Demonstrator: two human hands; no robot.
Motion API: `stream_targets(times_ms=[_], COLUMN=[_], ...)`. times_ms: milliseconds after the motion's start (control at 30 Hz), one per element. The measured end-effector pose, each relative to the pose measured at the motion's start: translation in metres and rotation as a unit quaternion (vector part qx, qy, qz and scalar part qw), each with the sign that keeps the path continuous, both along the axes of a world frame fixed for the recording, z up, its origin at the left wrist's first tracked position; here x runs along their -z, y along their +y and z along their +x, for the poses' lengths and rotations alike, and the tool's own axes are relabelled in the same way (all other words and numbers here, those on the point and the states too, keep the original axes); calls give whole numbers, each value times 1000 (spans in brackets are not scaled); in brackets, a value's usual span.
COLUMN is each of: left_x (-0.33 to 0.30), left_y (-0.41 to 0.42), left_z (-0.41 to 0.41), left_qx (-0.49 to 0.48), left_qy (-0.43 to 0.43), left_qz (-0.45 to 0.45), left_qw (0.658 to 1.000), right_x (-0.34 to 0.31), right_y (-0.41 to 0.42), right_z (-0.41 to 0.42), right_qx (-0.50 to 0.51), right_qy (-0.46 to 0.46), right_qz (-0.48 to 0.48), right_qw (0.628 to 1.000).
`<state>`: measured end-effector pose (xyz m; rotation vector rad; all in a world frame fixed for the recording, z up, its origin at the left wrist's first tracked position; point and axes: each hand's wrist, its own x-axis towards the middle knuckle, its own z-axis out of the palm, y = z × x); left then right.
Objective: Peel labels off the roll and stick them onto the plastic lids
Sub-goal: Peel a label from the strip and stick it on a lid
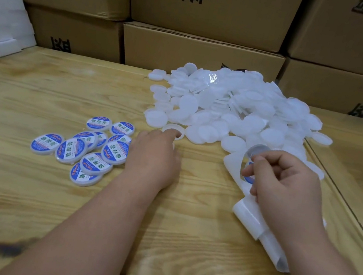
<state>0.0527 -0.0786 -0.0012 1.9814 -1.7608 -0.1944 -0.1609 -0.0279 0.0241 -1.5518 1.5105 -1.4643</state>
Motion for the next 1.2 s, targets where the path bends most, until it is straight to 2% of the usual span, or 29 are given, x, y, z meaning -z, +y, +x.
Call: stream_targets(times_ms=[267, 367, 533, 667, 767, 867, 1000, 1100, 1200], left_x=[2, 0, -5, -13, -11, -7, -1, -1, -2], left_y=[-1, 1, 8, 21, 26, 27, 23, 22, 24], left_z=[1, -2, -12, -27, -37, -46, -50, -46, -45], left_qx=[-24, -13, 33, 104, 140, 156, 146, 149, 194], left_qy=[-3, 22, 140, 283, 348, 376, 372, 416, 446], left_qz=[2, -21, -94, -107, -81, -64, -66, -66, -50], left_qw=[1000, 999, 985, 947, 924, 911, 914, 895, 872], right_x=[11, 13, 16, 20, 21, 20, 19, 17, 15], right_y=[-12, -15, -23, -26, -24, -21, -20, -19, -17], right_z=[6, 4, 6, 7, 7, 9, 10, 9, 8], right_qx=[34, 62, 70, 43, 28, -12, -58, -77, -90], right_qy=[177, 165, 175, 185, 185, 165, 155, 159, 160], right_qz=[39, 23, 60, 80, 74, 70, 49, 50, 57], right_qw=[983, 984, 980, 978, 980, 984, 985, 983, 981])
